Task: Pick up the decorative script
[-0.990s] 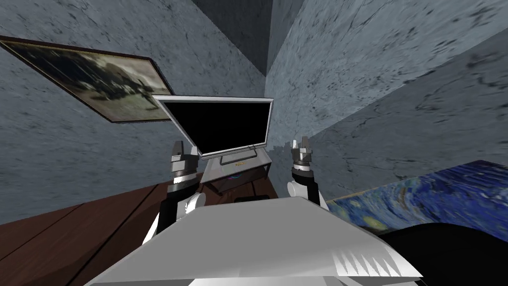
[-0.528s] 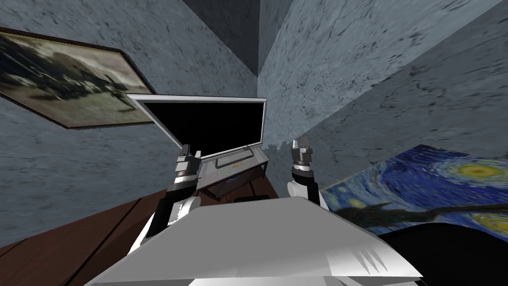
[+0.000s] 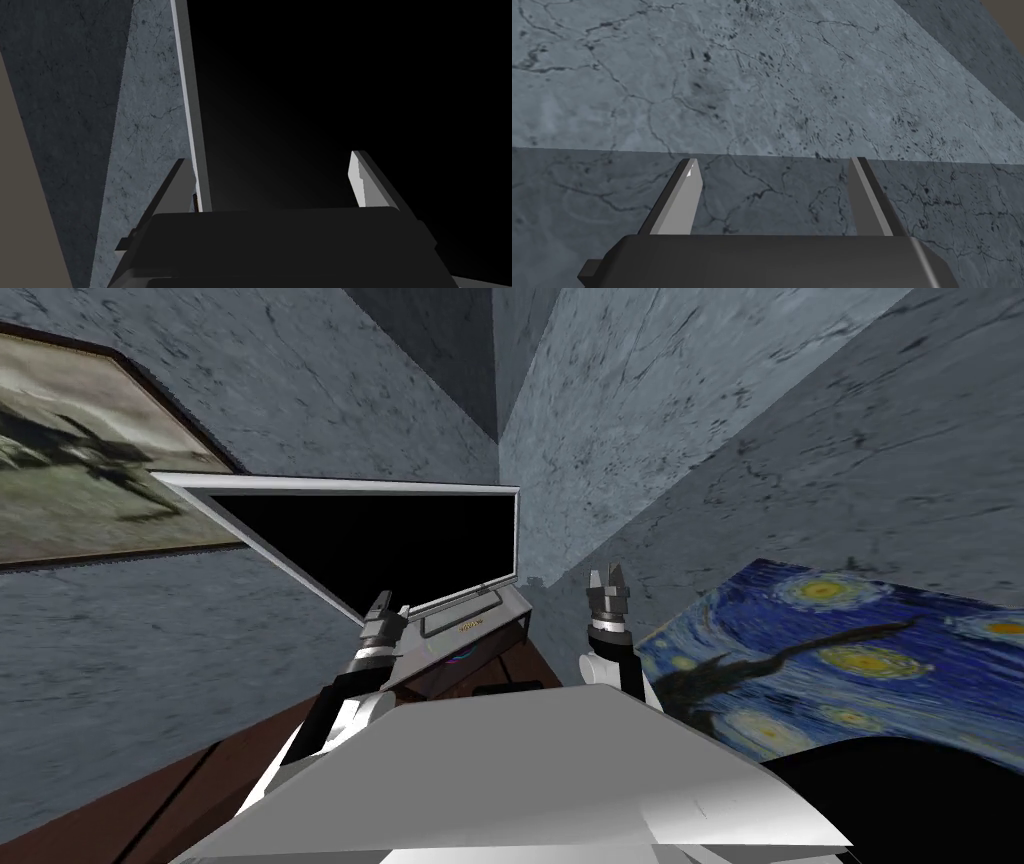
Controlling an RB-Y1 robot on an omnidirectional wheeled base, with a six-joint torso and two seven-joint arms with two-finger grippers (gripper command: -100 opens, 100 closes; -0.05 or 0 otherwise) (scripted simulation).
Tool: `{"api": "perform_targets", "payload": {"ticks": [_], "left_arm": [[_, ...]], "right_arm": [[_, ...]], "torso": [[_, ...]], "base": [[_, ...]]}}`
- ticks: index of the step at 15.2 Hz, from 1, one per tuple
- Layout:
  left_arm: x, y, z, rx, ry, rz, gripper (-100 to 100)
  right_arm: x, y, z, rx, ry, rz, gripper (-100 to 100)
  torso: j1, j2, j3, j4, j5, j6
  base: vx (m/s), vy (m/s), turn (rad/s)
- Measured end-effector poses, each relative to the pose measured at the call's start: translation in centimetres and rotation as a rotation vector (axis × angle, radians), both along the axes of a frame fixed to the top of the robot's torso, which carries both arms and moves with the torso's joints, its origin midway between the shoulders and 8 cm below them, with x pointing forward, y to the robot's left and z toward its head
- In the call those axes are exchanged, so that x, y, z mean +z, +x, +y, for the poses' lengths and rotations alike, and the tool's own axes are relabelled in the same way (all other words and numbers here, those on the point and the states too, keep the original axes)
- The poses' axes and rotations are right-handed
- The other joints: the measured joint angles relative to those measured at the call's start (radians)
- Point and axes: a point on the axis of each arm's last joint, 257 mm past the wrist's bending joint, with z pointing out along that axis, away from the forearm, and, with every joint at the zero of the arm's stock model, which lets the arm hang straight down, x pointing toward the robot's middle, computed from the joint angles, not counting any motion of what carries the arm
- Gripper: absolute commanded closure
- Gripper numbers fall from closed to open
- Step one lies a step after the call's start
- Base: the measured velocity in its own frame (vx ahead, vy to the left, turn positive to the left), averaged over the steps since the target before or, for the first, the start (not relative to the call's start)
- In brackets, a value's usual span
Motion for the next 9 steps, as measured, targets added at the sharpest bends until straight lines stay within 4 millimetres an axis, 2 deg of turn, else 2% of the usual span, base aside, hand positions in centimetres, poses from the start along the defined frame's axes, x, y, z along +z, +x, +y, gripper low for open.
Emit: {"api": "perform_targets", "payload": {"ticks": [3,5,8,9], "left_arm": [[-2.8,-0.1,1.2,0.006,-0.051,0.093,-100],[-4.5,0.0,1.9,0.011,-0.078,0.143,-100],[-8.1,-0.7,3.1,0.026,-0.13,0.228,-100],[-9.1,-0.8,3.5,0.031,-0.149,0.256,-100]], "right_arm": [[0.0,0.0,0.0,0.0,0.0,0.0,0],[0.0,0.0,0.0,0.0,0.0,0.0,0],[0.0,0.0,0.0,0.0,0.0,0.0,0],[0.0,0.0,0.0,0.0,0.0,0.0,0]], "torso": [[0.0,0.0,0.0,0.0,0.0,0.0],[-0.001,0.0,0.0,0.0,0.0,0.0],[-0.001,-0.001,-0.001,0.0,0.0,0.001],[-0.001,-0.001,-0.001,0.0,0.0,0.0]], "base": [[0.006,0.048,-0.279],[0.008,0.028,-0.171],[0.014,0.03,-0.309],[0.012,0.033,-0.057]]}}
